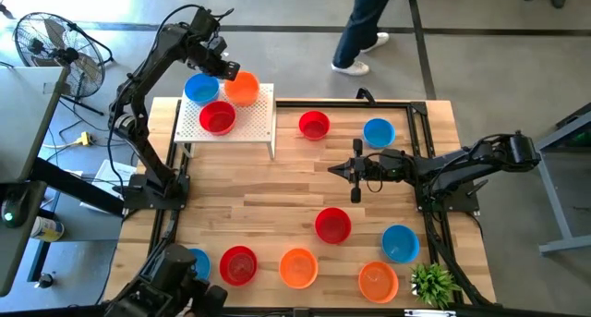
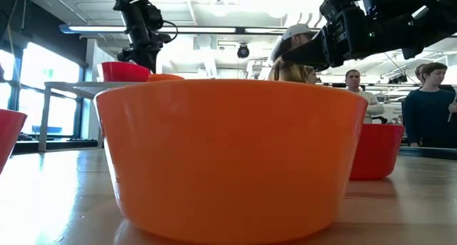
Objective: Pick & Place Mini bowls
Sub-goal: Stack the orange bowl on top of the orange bowl on the shelf, then stack the red bowl on top of the red bowl on the shelf
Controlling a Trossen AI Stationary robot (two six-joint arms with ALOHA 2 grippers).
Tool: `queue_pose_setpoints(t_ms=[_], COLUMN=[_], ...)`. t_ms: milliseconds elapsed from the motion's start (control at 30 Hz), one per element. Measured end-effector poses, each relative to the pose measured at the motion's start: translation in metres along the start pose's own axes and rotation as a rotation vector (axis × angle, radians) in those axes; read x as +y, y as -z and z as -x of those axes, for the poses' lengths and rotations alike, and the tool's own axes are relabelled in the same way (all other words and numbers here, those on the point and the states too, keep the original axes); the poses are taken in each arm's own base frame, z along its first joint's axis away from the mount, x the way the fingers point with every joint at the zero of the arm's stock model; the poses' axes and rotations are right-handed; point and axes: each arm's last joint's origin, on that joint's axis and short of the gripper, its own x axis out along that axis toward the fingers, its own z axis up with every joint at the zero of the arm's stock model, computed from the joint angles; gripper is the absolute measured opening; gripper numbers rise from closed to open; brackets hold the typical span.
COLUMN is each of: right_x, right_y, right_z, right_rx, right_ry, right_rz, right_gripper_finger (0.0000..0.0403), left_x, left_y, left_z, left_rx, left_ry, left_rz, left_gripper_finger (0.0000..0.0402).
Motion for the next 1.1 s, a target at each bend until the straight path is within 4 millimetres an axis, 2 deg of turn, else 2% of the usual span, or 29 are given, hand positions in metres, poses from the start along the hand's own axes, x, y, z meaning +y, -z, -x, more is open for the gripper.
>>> queue_pose_setpoints(t_ms=[167,333,533,667,867,1100], right_x=[0.000,0.000,0.000,0.000,0.000,0.000], right_y=[0.000,0.000,0.000,0.000,0.000,0.000], right_z=[0.000,0.000,0.000,0.000,0.000,0.000], right_rx=[0.000,0.000,0.000,0.000,0.000,0.000], right_ry=[0.000,0.000,0.000,0.000,0.000,0.000], right_rz=[0.000,0.000,0.000,0.000,-0.001,-0.008], right_gripper_finger=[0.0000,0.0000,0.0000,0.0000,0.0000,0.0000], left_x=[-0.001,-0.004,-0.031,-0.058,-0.093,-0.119], left_y=[0.001,0.008,0.027,0.049,0.098,0.157], left_z=[0.005,0.026,0.066,0.089,0.080,0.044], left_rx=[-0.013,-0.066,-0.199,-0.349,-0.543,-0.716], left_ry=[0.001,0.004,-0.036,0.003,0.140,0.324], left_rz=[-0.010,-0.082,-0.208,-0.304,-0.424,-0.527], left_gripper_finger=[0.0106,0.0104,0.0051,0.0006,0.0010,0.0002])
